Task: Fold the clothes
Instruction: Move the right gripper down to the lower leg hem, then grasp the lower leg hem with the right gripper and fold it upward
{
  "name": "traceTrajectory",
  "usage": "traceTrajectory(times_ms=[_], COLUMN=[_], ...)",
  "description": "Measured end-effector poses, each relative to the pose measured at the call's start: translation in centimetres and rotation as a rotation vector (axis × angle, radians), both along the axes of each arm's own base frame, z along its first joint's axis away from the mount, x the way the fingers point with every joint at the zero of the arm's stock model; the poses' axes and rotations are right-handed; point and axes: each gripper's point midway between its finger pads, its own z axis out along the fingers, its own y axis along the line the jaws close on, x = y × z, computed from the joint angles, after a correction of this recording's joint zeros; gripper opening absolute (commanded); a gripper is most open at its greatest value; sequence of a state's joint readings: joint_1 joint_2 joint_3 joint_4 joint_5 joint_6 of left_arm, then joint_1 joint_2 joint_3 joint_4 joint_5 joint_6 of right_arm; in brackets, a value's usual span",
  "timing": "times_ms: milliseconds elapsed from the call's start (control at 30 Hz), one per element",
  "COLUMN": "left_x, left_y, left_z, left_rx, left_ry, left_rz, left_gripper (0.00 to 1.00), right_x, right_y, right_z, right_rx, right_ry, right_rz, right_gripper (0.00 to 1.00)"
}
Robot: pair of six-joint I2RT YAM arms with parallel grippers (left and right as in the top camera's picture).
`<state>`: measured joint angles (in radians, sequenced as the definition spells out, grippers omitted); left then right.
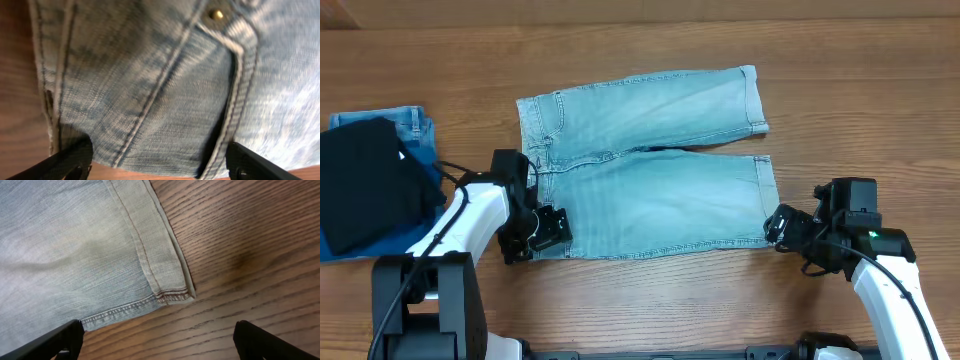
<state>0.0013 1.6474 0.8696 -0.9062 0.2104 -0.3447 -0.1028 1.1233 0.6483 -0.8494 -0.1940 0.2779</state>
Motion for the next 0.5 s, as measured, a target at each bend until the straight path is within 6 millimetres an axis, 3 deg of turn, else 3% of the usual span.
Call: traceTrajectory(times_ms=[167,200,233,300,333,367,500], left_x=[-0.1,0.1,0.1,0.0,-0.1,-0.1,0.7], left_y=[-0.4,-0.4,-0.4,-0.4,-0.4,-0.4,-0.6], left_z=[-0.1,-0.1,-0.1,-0.2,-0.3,-0.5,-0.4], left_rx=[-0.005,-0.002,0.0,0.004,0.007,0.008,-0.013], left_ry=[0.039,0.04,0.041,0.051,0.052,0.053,0.018], left_rz=[0.175,0.202,0.223,0.253,0.261,0.268,0.28], left_gripper=[0.92,0.86,0.73,0.33,0.17,0.07,0.04], right_x=[0.1,0.1,0.1,0.1,0.1,0.1,0.0], right_y=[0.0,0.0,0.0,0.0,0.0,0.0,0.0], right_z=[0.0,0.0,0.0,0.0,0.0,0.0,0.0], right_rx=[-0.004,-0.004,-0.005,-0.005,-0.005,-0.005,-0.005], right_ry=[-0.006,-0.006,-0.005,-0.006,-0.005,-0.006,-0.001], right_rz=[0.011,0.011,0.013,0.012,0.012,0.013,0.013], right_gripper=[1.0,1.0,1.0,1.0,1.0,1.0,0.98])
